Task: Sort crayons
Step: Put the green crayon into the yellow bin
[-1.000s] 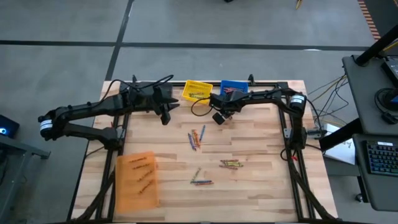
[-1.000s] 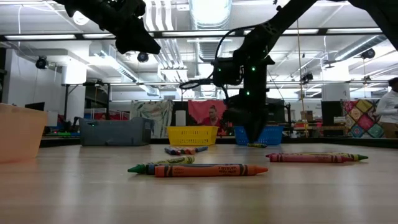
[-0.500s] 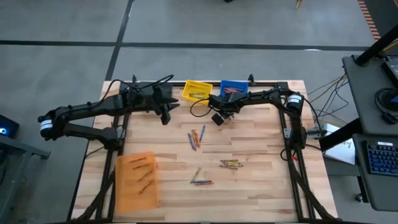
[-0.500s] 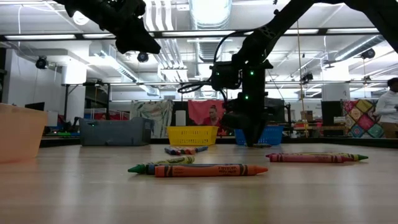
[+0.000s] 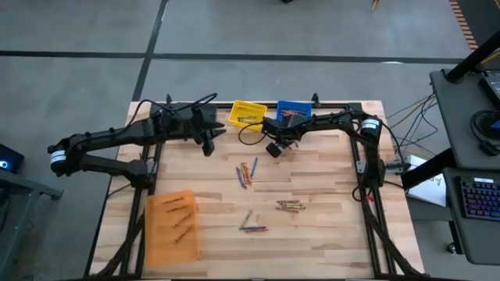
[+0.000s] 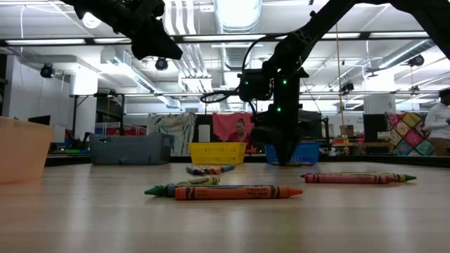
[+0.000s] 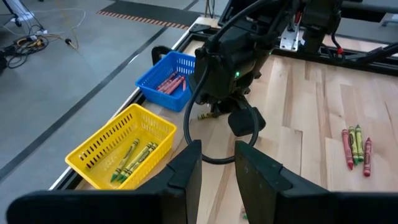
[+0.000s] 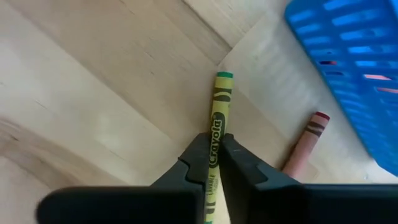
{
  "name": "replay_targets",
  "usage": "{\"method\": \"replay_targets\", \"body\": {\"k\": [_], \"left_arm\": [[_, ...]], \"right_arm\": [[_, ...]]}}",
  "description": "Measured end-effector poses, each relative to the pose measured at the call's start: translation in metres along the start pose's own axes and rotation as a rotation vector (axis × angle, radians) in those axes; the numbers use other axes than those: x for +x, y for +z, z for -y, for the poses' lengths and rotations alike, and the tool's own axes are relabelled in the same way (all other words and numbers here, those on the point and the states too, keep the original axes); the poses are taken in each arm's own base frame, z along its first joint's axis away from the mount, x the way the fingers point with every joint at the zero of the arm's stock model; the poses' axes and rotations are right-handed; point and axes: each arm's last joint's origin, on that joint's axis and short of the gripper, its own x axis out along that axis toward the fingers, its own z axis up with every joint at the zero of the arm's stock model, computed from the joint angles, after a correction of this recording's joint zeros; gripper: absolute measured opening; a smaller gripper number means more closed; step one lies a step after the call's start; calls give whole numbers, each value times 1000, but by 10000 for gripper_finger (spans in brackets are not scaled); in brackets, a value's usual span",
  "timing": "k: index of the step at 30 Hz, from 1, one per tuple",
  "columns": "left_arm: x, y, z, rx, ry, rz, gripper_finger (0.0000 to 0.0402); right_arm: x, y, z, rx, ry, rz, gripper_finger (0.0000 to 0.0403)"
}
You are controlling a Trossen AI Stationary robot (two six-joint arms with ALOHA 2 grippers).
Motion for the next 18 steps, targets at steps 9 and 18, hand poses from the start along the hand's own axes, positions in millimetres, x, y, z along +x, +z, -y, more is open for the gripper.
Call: {"method": "replay_targets", "body": {"k": [9,18], "left_arm": [[2,0,0,-1,-1,44,78],[3,-1,1,-19,-6,58,78]], "right_arm": [[-30,3,4,-44,64,80,9],[-65,12,6,-96,184,242,9]]}}
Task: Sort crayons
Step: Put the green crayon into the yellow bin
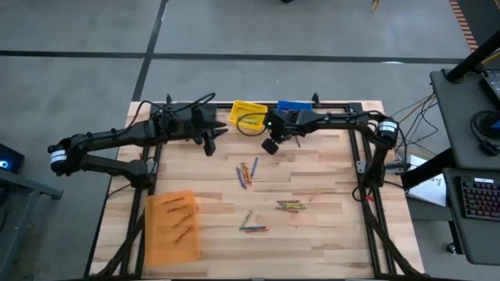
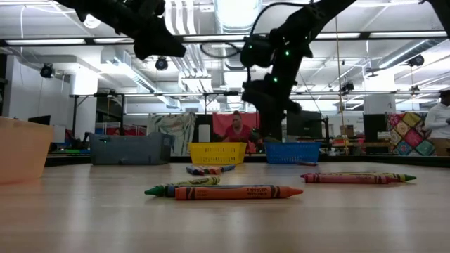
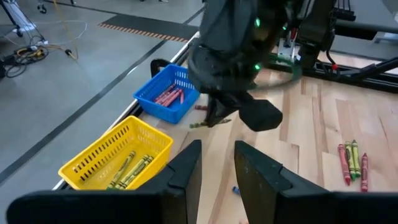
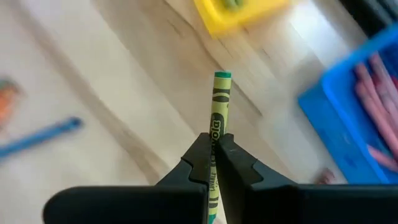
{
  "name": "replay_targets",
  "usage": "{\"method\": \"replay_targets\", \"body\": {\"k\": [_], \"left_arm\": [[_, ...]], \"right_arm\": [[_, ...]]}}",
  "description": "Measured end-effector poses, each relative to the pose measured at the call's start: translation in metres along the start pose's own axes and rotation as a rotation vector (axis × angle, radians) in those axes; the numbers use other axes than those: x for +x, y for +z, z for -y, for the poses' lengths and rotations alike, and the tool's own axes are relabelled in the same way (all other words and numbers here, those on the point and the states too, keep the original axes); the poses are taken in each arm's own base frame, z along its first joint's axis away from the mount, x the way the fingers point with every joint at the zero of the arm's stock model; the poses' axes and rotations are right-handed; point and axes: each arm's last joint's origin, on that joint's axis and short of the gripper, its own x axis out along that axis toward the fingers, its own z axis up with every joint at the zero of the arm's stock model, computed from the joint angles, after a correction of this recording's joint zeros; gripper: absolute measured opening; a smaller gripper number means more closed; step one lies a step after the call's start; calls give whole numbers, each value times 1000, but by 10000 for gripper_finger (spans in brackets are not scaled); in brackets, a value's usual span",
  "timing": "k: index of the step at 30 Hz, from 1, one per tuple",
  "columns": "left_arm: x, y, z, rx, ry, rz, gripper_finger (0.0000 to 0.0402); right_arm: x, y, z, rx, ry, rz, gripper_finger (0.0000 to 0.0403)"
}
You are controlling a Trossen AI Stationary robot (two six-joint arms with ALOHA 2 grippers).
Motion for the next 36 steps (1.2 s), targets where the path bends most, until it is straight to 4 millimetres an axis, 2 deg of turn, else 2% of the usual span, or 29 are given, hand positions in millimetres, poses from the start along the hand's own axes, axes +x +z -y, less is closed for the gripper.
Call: {"method": "replay_targets", "body": {"k": [5,9,16,29,36], "left_arm": [[0,0,0,0,-2,1,78],[0,0,0,6,-1,2,78],[0,3,0,25,-1,28,78],[-1,5,0,60,0,54,78],[-2,7,0,74,1,74,78]], "right_arm": [[-8,18,-5,-53,110,184,9],[-10,33,-5,-79,133,320,9],[-7,60,8,-126,93,387,9],[16,97,32,-269,7,425,9],[47,111,39,-353,-10,395,9]]}}
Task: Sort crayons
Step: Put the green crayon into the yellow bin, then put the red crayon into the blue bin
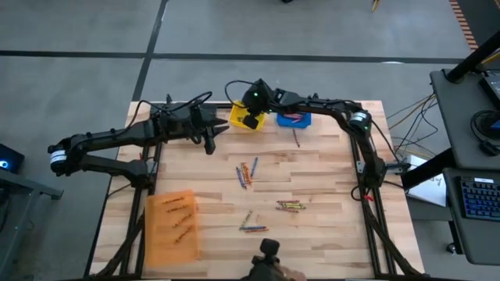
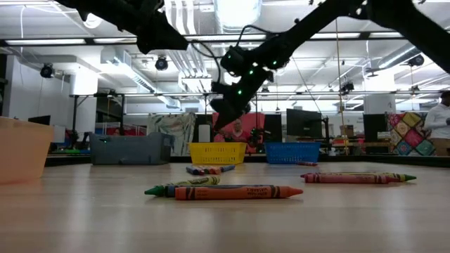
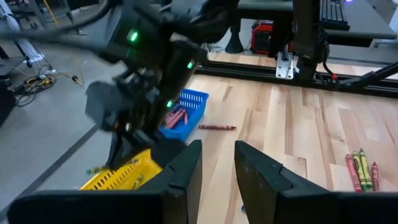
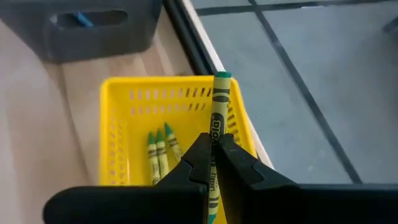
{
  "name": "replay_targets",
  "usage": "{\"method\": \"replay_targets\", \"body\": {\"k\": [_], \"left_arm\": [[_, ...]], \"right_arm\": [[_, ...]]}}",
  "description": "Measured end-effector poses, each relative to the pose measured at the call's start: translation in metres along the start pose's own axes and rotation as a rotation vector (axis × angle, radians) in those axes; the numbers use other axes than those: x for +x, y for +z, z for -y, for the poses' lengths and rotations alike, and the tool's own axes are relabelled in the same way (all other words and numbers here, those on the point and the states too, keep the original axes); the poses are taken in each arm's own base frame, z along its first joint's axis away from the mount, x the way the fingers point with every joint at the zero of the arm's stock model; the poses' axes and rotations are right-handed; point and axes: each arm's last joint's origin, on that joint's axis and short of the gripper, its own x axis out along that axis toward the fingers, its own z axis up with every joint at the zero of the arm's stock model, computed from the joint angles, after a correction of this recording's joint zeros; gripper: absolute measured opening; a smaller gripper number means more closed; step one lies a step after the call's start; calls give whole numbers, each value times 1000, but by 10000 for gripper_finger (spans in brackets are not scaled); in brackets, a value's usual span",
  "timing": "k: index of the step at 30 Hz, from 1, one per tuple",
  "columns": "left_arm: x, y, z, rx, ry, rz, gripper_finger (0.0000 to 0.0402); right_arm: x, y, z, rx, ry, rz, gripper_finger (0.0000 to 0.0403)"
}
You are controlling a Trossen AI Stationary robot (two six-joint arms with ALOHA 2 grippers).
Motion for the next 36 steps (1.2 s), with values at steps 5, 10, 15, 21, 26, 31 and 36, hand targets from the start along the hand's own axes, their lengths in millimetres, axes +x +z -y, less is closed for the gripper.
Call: {"method": "replay_targets", "body": {"k": [5,10,15,21,26,31,36], "left_arm": [[0,0,0,1,0,1,78],[0,0,0,8,1,0,78],[0,0,0,8,2,0,78],[0,0,0,8,2,0,78],[0,0,0,8,2,-1,78],[0,0,0,8,2,-1,78],[0,0,0,8,2,-1,78]], "right_arm": [[18,2,5,-66,15,-67,9],[32,3,11,-103,41,-172,9],[37,2,13,-133,71,-254,9],[38,1,14,-133,80,-259,22],[38,1,14,-120,78,-259,56],[38,1,14,-114,77,-258,75],[34,5,15,-98,71,-248,77]]}}
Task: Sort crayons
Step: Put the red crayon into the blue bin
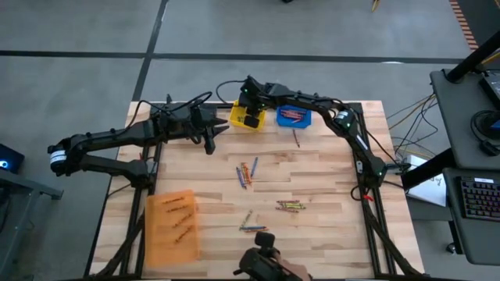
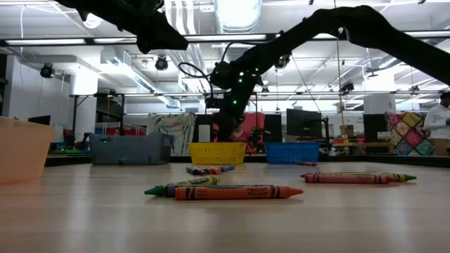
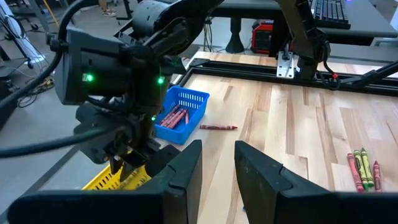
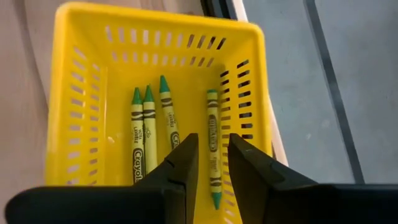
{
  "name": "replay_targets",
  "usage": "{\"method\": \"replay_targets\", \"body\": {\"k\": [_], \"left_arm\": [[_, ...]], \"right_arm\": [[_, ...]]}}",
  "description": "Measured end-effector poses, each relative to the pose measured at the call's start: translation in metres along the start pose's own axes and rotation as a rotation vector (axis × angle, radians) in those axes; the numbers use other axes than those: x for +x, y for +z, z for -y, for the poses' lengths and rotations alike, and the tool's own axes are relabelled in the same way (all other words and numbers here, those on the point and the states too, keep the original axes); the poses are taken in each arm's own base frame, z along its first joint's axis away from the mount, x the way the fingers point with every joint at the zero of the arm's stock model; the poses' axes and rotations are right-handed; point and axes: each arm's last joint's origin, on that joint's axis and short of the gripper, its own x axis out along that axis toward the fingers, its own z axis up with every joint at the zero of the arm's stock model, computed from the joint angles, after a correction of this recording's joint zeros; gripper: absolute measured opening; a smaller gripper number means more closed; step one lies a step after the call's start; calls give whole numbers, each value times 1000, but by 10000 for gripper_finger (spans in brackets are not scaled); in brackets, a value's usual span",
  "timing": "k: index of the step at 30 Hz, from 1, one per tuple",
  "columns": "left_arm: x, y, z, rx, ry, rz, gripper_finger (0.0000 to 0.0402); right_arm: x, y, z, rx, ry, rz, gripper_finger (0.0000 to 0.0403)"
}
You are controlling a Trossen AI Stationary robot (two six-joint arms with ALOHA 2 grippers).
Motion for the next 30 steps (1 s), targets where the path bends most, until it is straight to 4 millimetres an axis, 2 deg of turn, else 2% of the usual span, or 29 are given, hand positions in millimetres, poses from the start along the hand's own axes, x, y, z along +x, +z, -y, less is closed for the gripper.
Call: {"method": "replay_targets", "body": {"k": [6,15,25,30], "left_arm": [[0,0,0,0,0,-1,78],[0,0,0,-16,-1,-1,78],[2,-1,0,-49,-1,-7,78],[2,-1,0,-59,-2,-8,78]], "right_arm": [[-19,4,2,56,-3,7,77],[-86,7,-1,214,85,-26,77],[-165,-7,-10,321,196,-106,77],[-187,-23,-19,360,201,-124,77]]}}
